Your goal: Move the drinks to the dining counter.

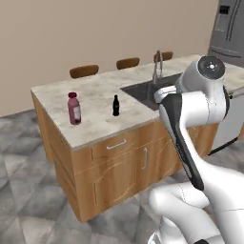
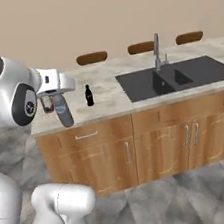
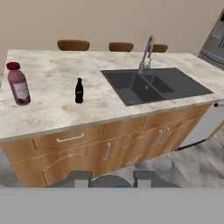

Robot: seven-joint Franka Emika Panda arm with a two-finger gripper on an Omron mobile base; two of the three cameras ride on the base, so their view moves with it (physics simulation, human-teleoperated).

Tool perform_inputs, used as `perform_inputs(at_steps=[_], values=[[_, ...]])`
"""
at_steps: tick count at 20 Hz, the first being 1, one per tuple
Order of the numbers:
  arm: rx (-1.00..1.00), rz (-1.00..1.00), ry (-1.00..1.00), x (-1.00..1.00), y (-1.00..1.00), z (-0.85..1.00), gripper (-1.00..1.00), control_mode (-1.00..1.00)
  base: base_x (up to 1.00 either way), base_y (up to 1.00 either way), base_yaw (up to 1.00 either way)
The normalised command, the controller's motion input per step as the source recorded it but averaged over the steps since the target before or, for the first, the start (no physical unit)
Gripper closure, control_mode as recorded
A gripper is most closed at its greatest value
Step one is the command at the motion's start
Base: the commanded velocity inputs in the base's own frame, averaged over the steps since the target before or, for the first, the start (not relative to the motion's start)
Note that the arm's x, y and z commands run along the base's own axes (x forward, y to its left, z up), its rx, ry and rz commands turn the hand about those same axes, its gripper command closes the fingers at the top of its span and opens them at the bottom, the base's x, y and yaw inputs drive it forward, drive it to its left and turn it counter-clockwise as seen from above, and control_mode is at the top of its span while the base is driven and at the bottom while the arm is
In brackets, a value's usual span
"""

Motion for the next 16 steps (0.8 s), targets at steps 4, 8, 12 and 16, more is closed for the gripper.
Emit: perform_inputs(at_steps=[4,8,12,16], values=[[0.00,0.00,0.00,0.00,0.00,0.00,1.00,1.00,0.01,0.04,0.63],[0.00,0.00,0.00,0.00,0.00,0.00,1.00,1.00,0.22,0.00,0.46],[0.00,0.00,0.00,0.00,0.00,0.00,1.00,1.00,0.43,-0.01,0.19],[0.00,0.00,0.00,0.00,0.00,0.00,1.00,1.00,0.82,-0.12,0.01]])
